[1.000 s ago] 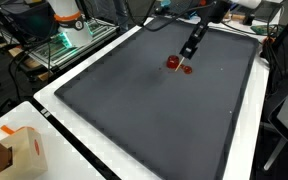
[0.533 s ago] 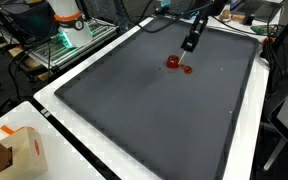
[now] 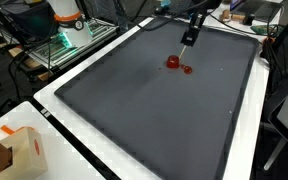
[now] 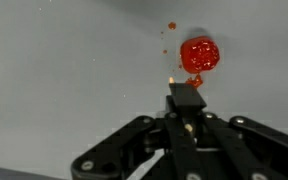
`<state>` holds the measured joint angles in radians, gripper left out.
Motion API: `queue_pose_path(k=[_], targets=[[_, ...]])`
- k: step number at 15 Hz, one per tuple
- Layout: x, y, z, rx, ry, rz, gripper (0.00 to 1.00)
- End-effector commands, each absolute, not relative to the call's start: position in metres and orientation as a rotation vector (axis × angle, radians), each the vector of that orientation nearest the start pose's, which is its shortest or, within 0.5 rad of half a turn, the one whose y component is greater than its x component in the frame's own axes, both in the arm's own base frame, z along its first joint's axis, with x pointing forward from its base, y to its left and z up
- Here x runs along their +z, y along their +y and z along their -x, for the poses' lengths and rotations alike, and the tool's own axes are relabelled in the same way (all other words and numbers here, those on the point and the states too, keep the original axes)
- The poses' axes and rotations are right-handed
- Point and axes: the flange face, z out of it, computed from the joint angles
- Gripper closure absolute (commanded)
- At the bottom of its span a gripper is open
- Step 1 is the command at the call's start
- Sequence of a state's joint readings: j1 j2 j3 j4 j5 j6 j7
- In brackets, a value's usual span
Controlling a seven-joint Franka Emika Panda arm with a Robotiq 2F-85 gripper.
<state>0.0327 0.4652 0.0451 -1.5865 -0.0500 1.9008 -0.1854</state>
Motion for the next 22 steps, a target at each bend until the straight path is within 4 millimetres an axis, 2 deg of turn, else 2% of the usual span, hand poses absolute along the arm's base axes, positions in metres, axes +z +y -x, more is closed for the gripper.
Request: queue_pose_path(k=[1, 6, 7, 22], targets=[[0.3589, 0.0415, -0.6515, 0.209, -0.461, 3.075, 0.97], [0.3597, 0.0410, -0.6482, 0.201, -0.453, 3.089, 0.97], [0.3601, 0.0431, -0.6579, 0.224, -0.455, 3.105, 0.87], [0.3586, 0.0431, -0.6564, 0.219, -0.456, 3.106, 0.87]])
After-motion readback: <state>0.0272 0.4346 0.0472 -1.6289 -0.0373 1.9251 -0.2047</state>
